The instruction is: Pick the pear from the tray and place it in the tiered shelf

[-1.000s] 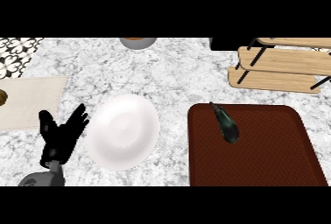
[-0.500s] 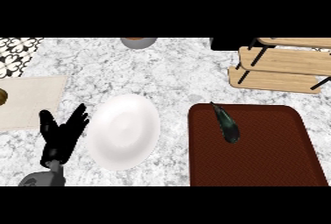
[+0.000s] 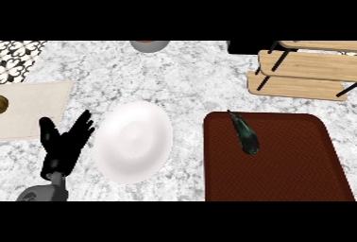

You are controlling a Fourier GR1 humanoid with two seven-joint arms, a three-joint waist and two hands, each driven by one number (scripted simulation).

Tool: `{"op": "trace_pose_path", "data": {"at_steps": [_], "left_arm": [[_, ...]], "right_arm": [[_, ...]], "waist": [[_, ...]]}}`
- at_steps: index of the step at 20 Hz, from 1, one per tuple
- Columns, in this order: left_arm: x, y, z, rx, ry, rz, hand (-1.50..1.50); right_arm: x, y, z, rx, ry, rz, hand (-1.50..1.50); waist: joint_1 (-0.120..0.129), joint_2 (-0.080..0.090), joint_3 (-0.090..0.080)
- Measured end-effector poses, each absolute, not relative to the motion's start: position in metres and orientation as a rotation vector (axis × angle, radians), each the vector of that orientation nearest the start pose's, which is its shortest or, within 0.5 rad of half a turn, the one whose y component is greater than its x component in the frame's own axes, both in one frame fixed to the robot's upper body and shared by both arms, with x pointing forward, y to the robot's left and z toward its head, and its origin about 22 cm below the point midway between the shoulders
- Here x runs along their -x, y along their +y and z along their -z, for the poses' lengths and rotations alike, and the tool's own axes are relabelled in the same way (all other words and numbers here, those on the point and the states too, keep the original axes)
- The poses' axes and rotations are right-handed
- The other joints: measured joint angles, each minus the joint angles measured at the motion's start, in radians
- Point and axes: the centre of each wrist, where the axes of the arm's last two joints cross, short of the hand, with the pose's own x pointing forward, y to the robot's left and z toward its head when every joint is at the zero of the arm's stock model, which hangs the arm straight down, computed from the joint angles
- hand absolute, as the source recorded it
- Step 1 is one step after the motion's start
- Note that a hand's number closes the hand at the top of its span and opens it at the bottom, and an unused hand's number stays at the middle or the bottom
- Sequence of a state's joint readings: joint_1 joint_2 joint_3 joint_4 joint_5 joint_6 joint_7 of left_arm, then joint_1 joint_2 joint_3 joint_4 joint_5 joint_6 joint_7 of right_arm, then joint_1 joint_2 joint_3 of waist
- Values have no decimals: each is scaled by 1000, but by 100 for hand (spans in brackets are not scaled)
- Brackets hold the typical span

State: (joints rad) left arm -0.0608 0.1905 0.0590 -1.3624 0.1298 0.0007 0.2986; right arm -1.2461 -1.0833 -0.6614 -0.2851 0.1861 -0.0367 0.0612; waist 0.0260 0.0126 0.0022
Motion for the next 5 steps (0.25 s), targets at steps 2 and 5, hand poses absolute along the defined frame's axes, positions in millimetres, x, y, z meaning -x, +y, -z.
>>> {"op": "trace_pose_path", "data": {"at_steps": [2,5], "left_arm": [[-254,289,24,-86,-1127,-30,0],[-252,289,25,-83,-1122,-30,0]], "right_arm": [[-316,-546,-345,732,-1691,534,-150],[-294,-566,-342,718,-1688,532,-150]], "waist": [[-2,0,0],[-4,-1,0]]}}
